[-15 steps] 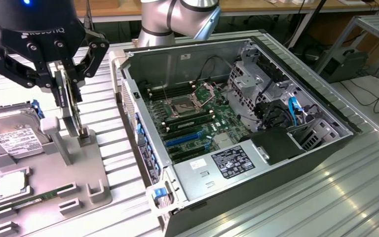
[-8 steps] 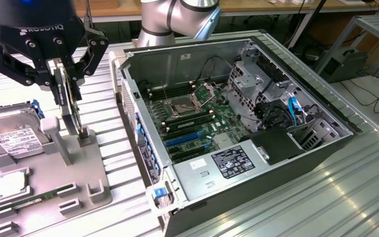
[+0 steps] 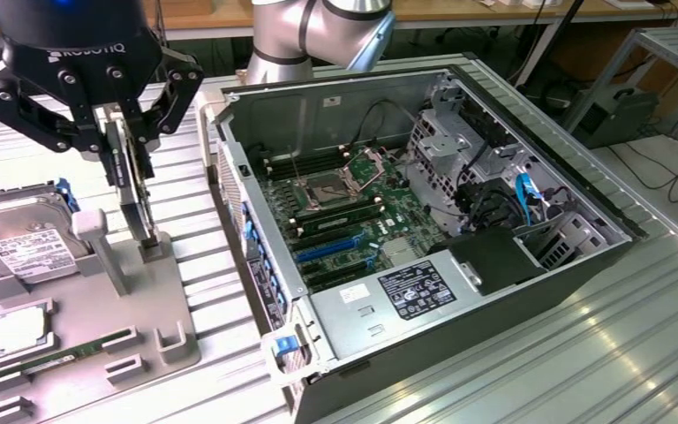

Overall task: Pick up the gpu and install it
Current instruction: 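Pick up the gpu and move the gpu toward the slot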

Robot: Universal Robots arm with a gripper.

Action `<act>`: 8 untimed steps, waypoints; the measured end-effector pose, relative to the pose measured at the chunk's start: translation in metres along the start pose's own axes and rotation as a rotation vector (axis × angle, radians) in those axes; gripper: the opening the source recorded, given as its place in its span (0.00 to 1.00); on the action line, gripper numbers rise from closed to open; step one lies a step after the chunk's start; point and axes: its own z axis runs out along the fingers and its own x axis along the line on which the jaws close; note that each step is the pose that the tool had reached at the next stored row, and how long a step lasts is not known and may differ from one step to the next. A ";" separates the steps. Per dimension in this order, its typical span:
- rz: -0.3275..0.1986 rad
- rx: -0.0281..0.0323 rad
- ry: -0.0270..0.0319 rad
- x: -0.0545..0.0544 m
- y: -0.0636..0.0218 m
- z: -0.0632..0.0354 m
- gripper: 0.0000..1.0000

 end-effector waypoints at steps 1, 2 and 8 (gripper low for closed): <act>0.000 0.0000 -0.0001 -0.001 0.0000 0.0000 0.28; 0.000 0.0001 0.0000 -0.002 -0.0001 0.0000 0.28; 0.000 0.0001 0.0000 -0.009 -0.0003 0.0001 0.28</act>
